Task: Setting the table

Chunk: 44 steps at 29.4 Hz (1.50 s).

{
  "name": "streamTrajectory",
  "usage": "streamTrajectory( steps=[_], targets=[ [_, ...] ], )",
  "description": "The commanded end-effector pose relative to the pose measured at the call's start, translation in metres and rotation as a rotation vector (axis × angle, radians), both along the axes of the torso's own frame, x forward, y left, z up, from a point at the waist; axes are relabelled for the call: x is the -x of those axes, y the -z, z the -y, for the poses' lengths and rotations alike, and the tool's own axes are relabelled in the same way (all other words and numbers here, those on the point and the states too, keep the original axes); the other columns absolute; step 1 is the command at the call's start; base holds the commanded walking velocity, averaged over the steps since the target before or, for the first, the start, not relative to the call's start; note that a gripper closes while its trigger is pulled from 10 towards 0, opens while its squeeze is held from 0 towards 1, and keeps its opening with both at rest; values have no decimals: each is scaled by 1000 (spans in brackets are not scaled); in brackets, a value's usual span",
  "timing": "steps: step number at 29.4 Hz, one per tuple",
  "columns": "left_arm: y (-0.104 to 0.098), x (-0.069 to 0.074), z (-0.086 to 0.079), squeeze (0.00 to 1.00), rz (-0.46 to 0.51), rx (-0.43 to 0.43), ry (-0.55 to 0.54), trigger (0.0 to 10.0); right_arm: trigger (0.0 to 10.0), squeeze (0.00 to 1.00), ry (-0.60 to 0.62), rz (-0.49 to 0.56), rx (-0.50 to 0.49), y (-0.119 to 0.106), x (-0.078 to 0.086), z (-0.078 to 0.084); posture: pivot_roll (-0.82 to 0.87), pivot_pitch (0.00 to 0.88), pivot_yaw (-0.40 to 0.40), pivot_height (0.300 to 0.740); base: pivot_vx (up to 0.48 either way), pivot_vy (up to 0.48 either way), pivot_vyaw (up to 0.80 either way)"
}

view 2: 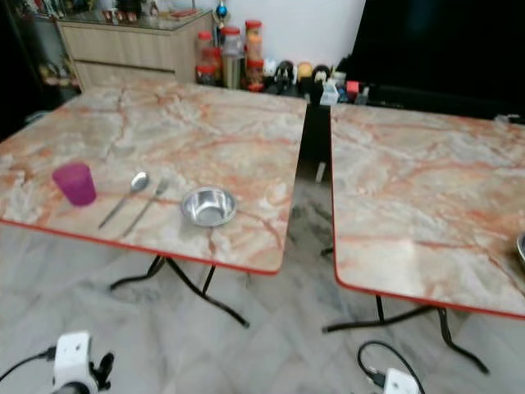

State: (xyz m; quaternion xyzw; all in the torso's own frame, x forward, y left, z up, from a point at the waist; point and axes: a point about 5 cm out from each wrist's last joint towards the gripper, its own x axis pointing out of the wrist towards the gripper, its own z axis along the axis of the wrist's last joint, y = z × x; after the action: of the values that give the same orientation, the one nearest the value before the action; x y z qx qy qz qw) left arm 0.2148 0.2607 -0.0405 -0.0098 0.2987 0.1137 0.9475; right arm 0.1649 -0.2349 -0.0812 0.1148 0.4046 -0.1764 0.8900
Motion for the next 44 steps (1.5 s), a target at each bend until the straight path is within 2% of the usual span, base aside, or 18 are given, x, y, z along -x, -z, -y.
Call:
streamTrajectory(
  steps=[1, 4, 13, 15, 18, 23, 32, 38, 44],
  targets=[
    [2, 0, 5, 0, -13, 10, 12, 10000, 10000, 0, 23, -6, 16, 0, 5, 8, -18, 63, -47, 740, 0, 480, 0],
    [2, -1, 4, 0, -13, 7, 14, 10000, 10000, 0, 24, -14, 13, 1, 6, 6, -15, 56, -41, 740, 0, 480, 0],
    [1, -1, 3, 0, -14, 4, 22, 10000, 10000, 0, 27, -12, 8, 2, 7, 4, -16, 48, -34, 740, 0, 480, -788],
    [0, -3, 4, 0, -10, 0, 36, 10000, 10000, 0, 30, -11, 14, 2, 8, 3, -16, 43, -26, 740, 0, 480, 0],
    [-1, -5, 5, 0, -8, -5, 47, 10000, 10000, 0, 42, 1, 25, 2, 15, 12, -15, 42, -19, 740, 0, 0, 0],
    [-3, -8, 5, 0, 3, -10, 57, 10000, 10000, 0, 61, 68, 43, -6, 7, 21, -21, 42, -11, 740, 0, 0, 0],
    [-4, -12, 8, 0, -8, 0, 58, 10000, 10000, 0, 38, 83, 56, -8, 0, 16, -14, 50, -12, 740, 0, 0, 0],
    [-5, -14, 9, 0, -2, -5, 63, 10000, 10000, 0, 42, 74, 50, -6, 3, 14, -12, 61, -15, 740, 0, 409, 657],
    [-5, -13, 8, 0, -4, -9, 63, 10000, 10000, 0, 66, 76, 40, -5, 5, 14, -13, 66, -14, 740, 0, 402, 0]
  ],
)
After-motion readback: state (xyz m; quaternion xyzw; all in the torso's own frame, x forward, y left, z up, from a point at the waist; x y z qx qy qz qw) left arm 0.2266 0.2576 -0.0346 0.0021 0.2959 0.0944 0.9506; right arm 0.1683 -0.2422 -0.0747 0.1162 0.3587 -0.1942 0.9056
